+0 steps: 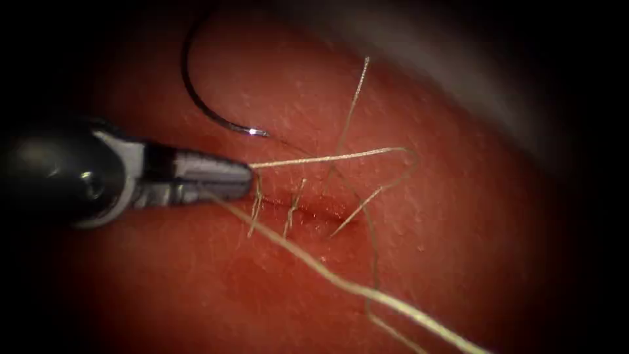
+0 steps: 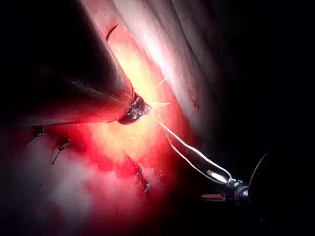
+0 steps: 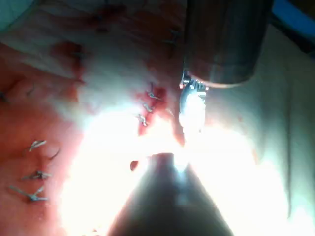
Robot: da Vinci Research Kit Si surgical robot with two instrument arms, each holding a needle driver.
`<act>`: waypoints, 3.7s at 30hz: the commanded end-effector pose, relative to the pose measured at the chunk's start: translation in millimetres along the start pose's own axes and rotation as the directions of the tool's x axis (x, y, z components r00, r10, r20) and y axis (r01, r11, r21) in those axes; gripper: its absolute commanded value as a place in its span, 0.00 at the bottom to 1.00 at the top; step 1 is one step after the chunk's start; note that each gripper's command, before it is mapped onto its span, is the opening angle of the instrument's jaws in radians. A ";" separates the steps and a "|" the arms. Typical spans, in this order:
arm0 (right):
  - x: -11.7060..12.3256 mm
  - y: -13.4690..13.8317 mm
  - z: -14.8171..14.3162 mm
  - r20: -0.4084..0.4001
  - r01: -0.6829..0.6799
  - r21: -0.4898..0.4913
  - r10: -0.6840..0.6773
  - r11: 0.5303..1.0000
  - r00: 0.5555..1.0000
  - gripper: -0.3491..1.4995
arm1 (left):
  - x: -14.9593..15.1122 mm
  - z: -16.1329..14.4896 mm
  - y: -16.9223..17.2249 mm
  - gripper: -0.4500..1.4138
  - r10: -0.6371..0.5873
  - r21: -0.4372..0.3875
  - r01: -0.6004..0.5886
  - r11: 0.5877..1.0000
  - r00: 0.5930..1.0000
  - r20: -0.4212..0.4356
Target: Wound Closure
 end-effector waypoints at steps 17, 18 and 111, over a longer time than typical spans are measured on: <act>8.5 6.0 8.0 -0.340 0.060 0.521 0.143 0.852 0.929 0.99 | -1.0 -1.1 -0.9 0.05 0.021 0.001 -0.021 1.000 1.000 -0.002; 7.9 6.0 7.7 -0.342 0.068 0.533 0.141 0.844 0.929 0.99 | -1.2 -1.3 -1.0 0.05 0.022 0.000 -0.022 1.000 1.000 -0.003; 14.4 34.0 45.1 -0.176 -0.460 0.206 0.495 0.864 0.851 0.99 | 7.1 -1.0 6.4 0.05 0.125 -0.120 -0.127 0.985 0.992 -0.019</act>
